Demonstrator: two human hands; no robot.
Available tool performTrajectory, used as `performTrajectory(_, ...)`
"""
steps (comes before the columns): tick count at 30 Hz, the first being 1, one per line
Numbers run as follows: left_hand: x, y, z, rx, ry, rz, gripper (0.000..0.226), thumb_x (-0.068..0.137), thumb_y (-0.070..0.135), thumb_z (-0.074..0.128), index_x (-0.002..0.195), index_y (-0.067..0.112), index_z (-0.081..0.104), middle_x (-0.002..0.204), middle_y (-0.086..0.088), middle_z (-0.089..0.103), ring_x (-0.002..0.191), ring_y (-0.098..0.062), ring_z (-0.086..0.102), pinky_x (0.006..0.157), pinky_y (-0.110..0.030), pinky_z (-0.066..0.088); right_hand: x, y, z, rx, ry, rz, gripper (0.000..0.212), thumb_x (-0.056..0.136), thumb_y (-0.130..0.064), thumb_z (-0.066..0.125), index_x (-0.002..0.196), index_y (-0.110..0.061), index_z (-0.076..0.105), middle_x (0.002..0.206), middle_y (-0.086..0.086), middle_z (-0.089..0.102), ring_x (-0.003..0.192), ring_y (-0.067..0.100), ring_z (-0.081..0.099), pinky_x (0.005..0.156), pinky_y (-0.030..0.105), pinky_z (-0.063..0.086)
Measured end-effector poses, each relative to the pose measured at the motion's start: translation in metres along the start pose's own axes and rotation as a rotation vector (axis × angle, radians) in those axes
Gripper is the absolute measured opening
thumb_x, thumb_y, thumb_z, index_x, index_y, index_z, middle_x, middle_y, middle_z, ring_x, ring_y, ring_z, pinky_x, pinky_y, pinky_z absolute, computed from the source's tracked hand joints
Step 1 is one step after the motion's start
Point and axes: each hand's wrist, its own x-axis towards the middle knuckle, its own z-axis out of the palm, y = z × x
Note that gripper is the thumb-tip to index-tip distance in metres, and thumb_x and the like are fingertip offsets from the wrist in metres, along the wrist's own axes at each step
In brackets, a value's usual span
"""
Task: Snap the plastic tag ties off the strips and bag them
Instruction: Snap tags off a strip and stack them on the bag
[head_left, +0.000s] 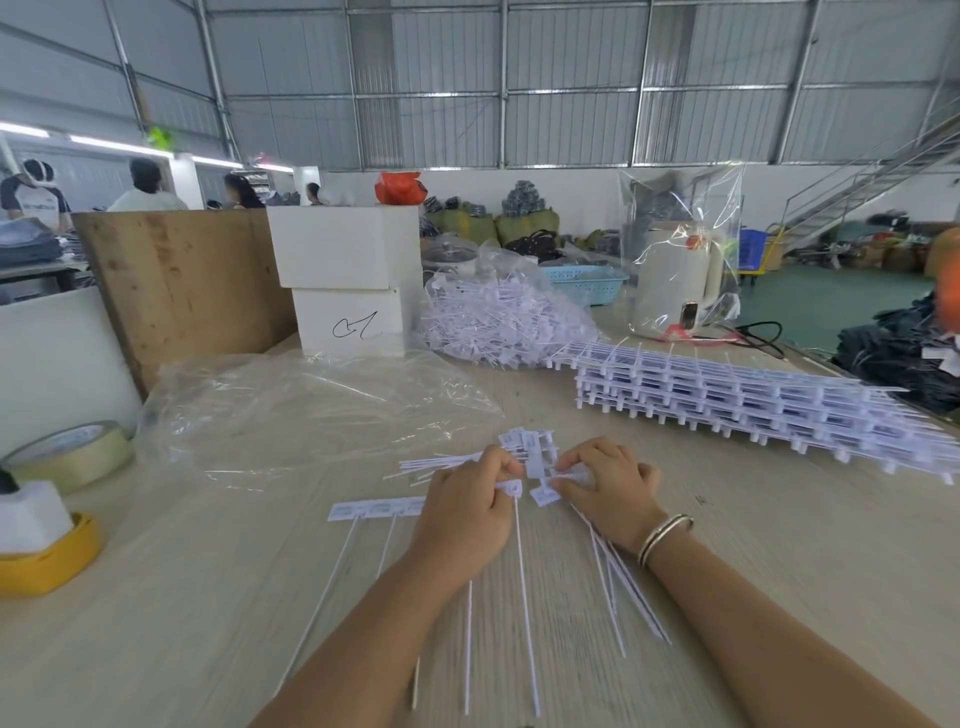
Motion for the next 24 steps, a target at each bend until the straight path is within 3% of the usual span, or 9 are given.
performTrajectory(3,-0.001,0.001,0.000,0.012,0.001,0.049,0.030,0.087,0.000,0.042,0.108,0.019,0.053,0.084,0.010,0.057,0.089,-0.016,0.056,0.093,-0.038,0.042,-0.002,-0.002,0.002,-0.064,0.076,-0.066,0.029,0.087,-0.044,0.054,0.116,-0.038,0.052,0.120,-0.016,0.046,0.116,0.007,0.036,0.082,0.025,0.012)
performTrajectory(6,0.000,0.001,0.001,0.016,-0.011,0.036,0.036,0.086,-0.001,0.044,0.116,0.018,0.050,0.092,0.012,0.050,0.097,-0.017,0.054,0.094,-0.038,0.041,-0.010,-0.012,0.002,-0.022,0.204,-0.235,0.033,0.084,-0.050,0.043,0.110,-0.037,0.057,0.111,-0.021,0.048,0.106,0.002,0.039,0.080,0.024,0.012)
performTrajectory(11,-0.001,0.002,0.004,-0.009,0.001,0.124,0.049,0.084,-0.008,0.046,0.128,0.014,0.042,0.111,0.007,0.041,0.110,-0.018,0.050,0.096,-0.035,0.039,-0.015,-0.018,0.004,-0.070,0.106,-0.402,0.052,0.081,-0.065,0.018,0.093,-0.037,0.059,0.094,-0.026,0.048,0.101,0.000,0.039,0.081,0.028,0.013)
performTrajectory(14,-0.001,0.000,0.007,0.023,-0.016,0.124,0.050,0.085,-0.003,0.049,0.131,0.014,0.040,0.127,-0.001,0.045,0.117,-0.019,0.047,0.097,-0.038,0.041,-0.014,-0.016,0.005,-0.045,0.073,-0.407,0.044,0.080,-0.066,0.021,0.085,-0.040,0.057,0.087,-0.026,0.051,0.100,0.000,0.039,0.079,0.030,0.013)
performTrajectory(18,-0.001,-0.003,0.009,0.088,-0.025,0.115,0.050,0.084,0.002,0.051,0.131,0.017,0.041,0.131,0.003,0.044,0.117,-0.021,0.047,0.098,-0.037,0.040,-0.012,-0.014,0.005,0.061,0.012,-0.400,0.030,0.080,-0.059,0.037,0.087,-0.040,0.059,0.089,-0.026,0.056,0.104,-0.001,0.042,0.082,0.027,0.012)
performTrajectory(21,0.001,-0.006,0.006,0.221,-0.005,0.141,0.041,0.085,0.015,0.055,0.125,0.023,0.046,0.126,0.009,0.046,0.117,-0.011,0.045,0.108,-0.030,0.026,-0.012,-0.013,0.003,0.141,0.030,-0.362,0.026,0.076,-0.053,0.044,0.084,-0.035,0.061,0.087,-0.025,0.057,0.101,-0.005,0.042,0.083,0.026,0.013)
performTrajectory(23,0.002,-0.009,0.003,0.316,-0.010,0.108,0.030,0.084,0.030,0.054,0.114,0.028,0.051,0.116,0.015,0.051,0.110,-0.005,0.048,0.112,-0.032,0.016,-0.012,-0.014,0.002,0.189,0.061,-0.350,0.038,0.071,-0.058,0.040,0.083,-0.029,0.062,0.083,-0.027,0.055,0.097,-0.011,0.041,0.083,0.025,0.015)
performTrajectory(24,0.002,-0.010,0.002,0.325,-0.016,0.069,0.025,0.083,0.036,0.052,0.108,0.030,0.054,0.107,0.016,0.055,0.103,-0.005,0.051,0.109,-0.032,0.019,-0.012,-0.014,0.001,0.208,0.077,-0.344,0.044,0.068,-0.059,0.036,0.082,-0.026,0.062,0.082,-0.028,0.054,0.096,-0.013,0.041,0.083,0.025,0.015)
